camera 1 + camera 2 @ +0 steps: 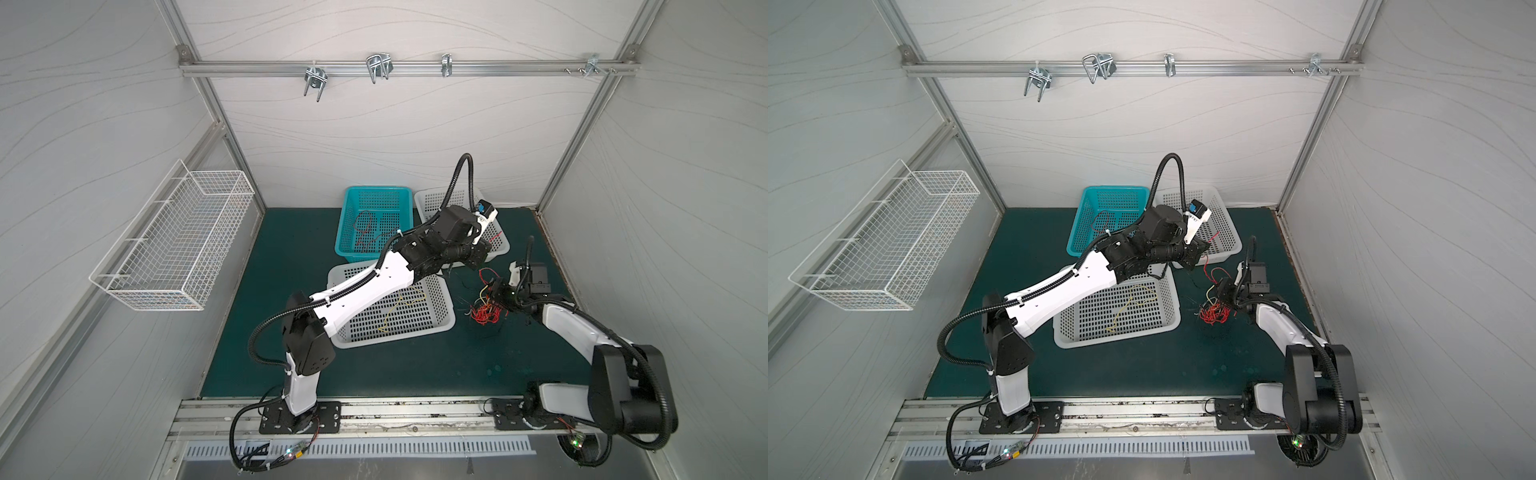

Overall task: Untangle the cables
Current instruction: 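Pull the red wire up from the tangle with left gripper while right gripper holds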

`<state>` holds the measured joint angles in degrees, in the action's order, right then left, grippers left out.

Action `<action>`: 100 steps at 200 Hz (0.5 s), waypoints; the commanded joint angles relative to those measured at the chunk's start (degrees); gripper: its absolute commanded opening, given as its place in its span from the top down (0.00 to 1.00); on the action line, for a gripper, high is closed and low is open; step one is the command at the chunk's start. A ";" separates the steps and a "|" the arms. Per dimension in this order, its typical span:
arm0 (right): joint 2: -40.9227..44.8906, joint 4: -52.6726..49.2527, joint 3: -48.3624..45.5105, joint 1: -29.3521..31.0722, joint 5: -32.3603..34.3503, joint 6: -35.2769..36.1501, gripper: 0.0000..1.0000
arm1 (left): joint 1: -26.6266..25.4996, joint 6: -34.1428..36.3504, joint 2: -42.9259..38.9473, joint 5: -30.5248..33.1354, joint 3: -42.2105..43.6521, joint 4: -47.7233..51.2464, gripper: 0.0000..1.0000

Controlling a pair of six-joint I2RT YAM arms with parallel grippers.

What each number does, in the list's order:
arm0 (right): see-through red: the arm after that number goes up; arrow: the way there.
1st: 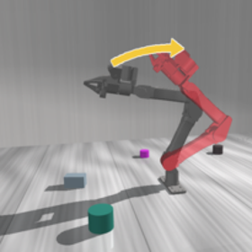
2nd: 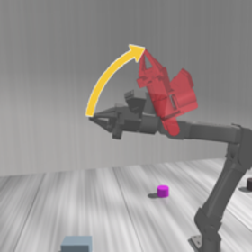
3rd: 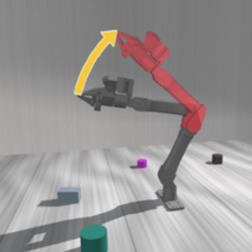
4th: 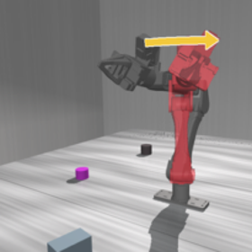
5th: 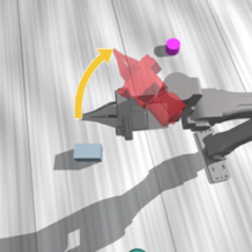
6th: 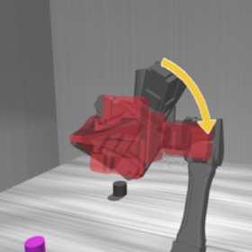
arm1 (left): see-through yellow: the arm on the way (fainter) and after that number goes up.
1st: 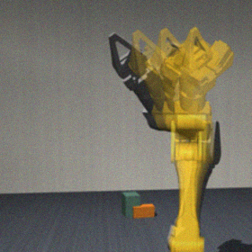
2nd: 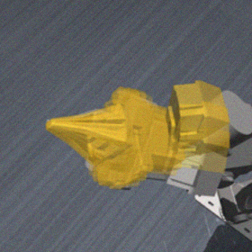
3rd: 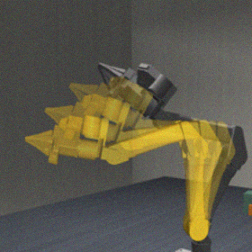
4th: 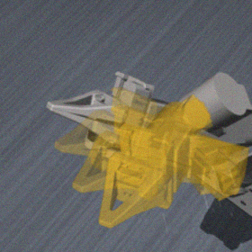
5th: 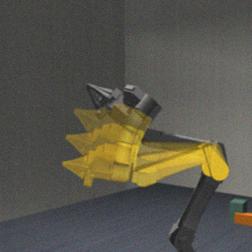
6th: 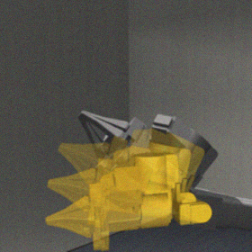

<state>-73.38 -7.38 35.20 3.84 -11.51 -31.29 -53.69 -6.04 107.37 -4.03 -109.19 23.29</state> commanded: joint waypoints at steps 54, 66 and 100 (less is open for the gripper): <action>0.67 -5.87 1.00 -3.26 3.07 2.56 0.50 | -0.10 8.66 -4.61 10.95 -5.00 -1.69 1.00; 0.51 -6.36 1.26 -3.89 3.20 2.88 0.50 | -0.01 9.56 -5.18 12.36 -4.98 -1.60 1.00; 0.61 -7.53 2.25 -5.56 3.15 3.75 0.50 | 0.50 10.09 -7.48 16.54 -4.18 -1.12 1.00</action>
<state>-73.01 -10.83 36.34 -0.19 -11.05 -28.67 -53.69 1.91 105.03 7.11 -109.93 25.56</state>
